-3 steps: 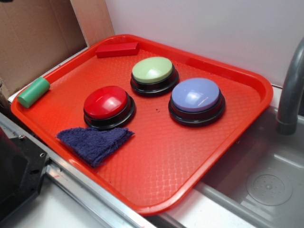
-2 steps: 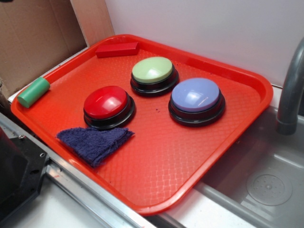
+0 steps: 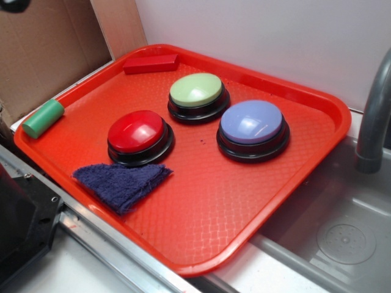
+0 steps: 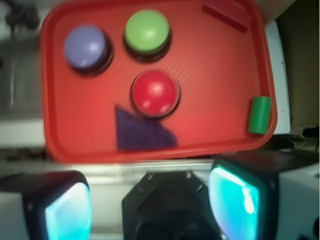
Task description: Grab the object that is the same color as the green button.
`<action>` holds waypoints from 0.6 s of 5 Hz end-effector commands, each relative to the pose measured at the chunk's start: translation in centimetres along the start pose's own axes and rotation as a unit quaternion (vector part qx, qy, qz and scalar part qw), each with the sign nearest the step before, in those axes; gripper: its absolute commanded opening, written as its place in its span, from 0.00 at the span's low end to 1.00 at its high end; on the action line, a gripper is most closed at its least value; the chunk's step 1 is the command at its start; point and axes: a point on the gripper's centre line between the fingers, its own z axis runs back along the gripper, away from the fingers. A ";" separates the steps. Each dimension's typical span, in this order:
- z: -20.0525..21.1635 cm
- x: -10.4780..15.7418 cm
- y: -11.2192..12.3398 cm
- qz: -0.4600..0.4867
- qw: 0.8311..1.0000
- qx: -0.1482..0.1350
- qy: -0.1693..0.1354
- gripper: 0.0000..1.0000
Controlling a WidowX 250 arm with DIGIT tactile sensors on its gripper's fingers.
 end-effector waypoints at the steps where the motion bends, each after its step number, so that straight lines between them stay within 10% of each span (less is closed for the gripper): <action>1: -3.5 3.1 5.2 0.087 0.996 -0.015 -0.018 1.00; 3: -9.0 4.5 10.7 0.211 0.975 0.024 -0.059 1.00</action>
